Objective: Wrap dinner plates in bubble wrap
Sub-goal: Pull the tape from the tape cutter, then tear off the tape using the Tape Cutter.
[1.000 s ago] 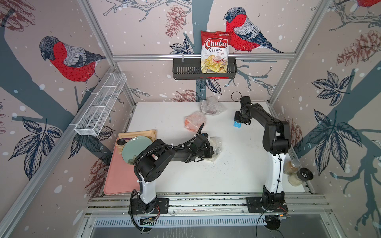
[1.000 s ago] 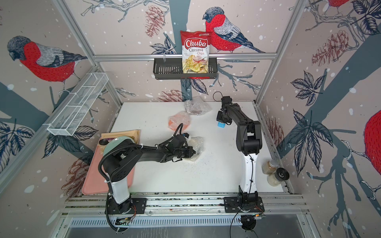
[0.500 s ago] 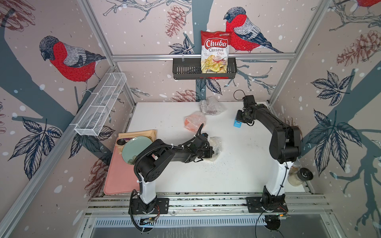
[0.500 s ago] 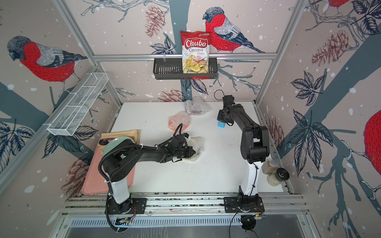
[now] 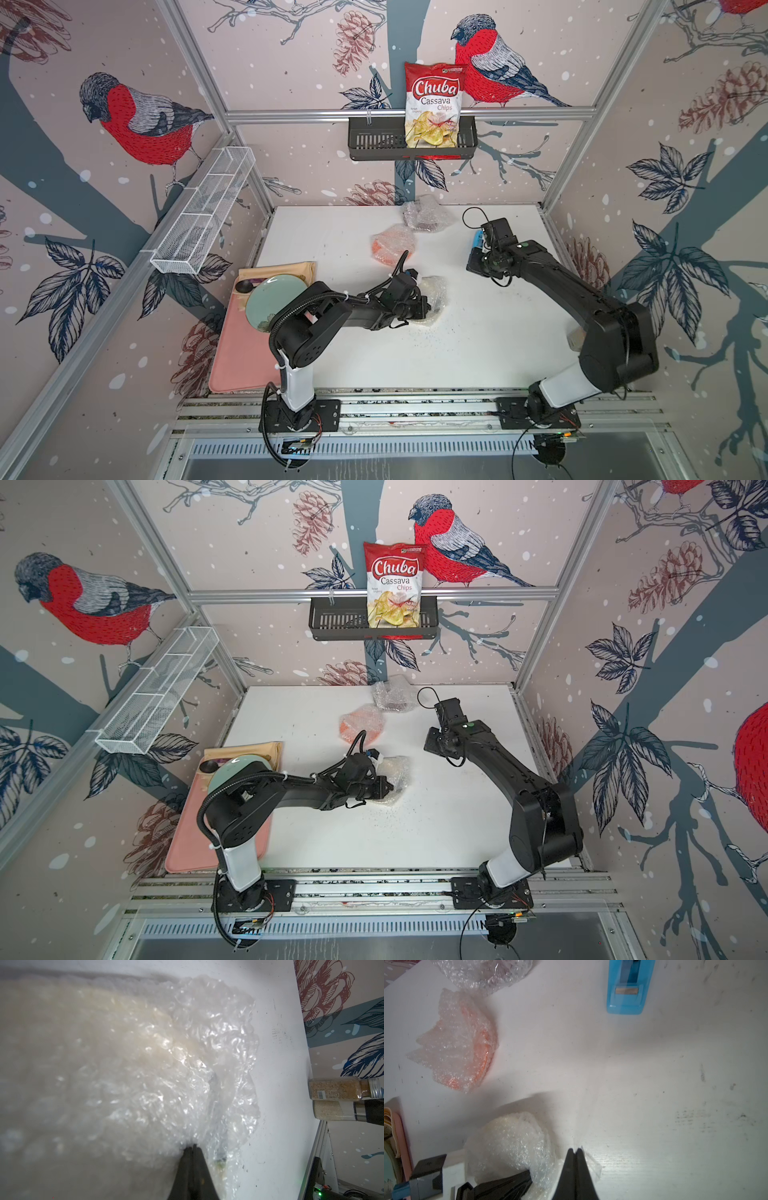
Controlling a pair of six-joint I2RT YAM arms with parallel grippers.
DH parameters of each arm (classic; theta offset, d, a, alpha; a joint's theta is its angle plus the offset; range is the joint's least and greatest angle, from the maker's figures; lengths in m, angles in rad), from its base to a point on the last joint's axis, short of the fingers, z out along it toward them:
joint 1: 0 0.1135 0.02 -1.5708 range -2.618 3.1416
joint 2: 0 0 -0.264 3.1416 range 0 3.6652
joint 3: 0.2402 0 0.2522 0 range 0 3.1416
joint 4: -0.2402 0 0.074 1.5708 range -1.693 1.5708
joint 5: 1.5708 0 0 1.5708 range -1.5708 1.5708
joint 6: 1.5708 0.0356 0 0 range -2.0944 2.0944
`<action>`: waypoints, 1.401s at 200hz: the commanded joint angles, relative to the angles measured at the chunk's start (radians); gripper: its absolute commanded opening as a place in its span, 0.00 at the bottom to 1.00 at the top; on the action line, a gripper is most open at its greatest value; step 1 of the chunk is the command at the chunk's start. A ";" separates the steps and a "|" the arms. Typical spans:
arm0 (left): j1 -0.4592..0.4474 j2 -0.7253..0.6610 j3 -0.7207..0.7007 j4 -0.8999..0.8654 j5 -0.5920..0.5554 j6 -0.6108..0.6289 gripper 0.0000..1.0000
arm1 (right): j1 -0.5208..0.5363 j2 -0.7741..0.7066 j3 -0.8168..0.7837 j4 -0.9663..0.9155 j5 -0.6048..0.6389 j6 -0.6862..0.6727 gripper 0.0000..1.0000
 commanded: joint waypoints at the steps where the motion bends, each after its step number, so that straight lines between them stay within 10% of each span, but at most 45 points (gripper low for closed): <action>1: 0.005 0.003 -0.018 -0.174 -0.062 -0.006 0.00 | 0.037 -0.037 -0.080 0.009 -0.016 0.095 0.00; 80: 0.004 -0.003 -0.029 -0.167 -0.066 -0.017 0.00 | 0.091 -0.017 -0.371 0.190 -0.045 0.172 0.02; 135: 0.004 0.007 -0.021 -0.175 -0.060 -0.018 0.00 | 0.089 -0.205 -0.237 -0.090 -0.251 -0.046 1.00; 193: 0.004 0.023 -0.010 -0.178 -0.048 -0.014 0.00 | -0.073 -0.233 0.041 -0.220 -0.222 -0.146 1.00; 236: 0.005 0.024 -0.013 -0.177 -0.049 -0.019 0.00 | -0.260 -0.158 -0.209 0.332 -0.330 -0.162 0.92; 280: 0.005 0.039 0.002 -0.183 -0.045 -0.016 0.00 | -0.306 0.180 -0.123 0.506 -0.457 -0.297 0.77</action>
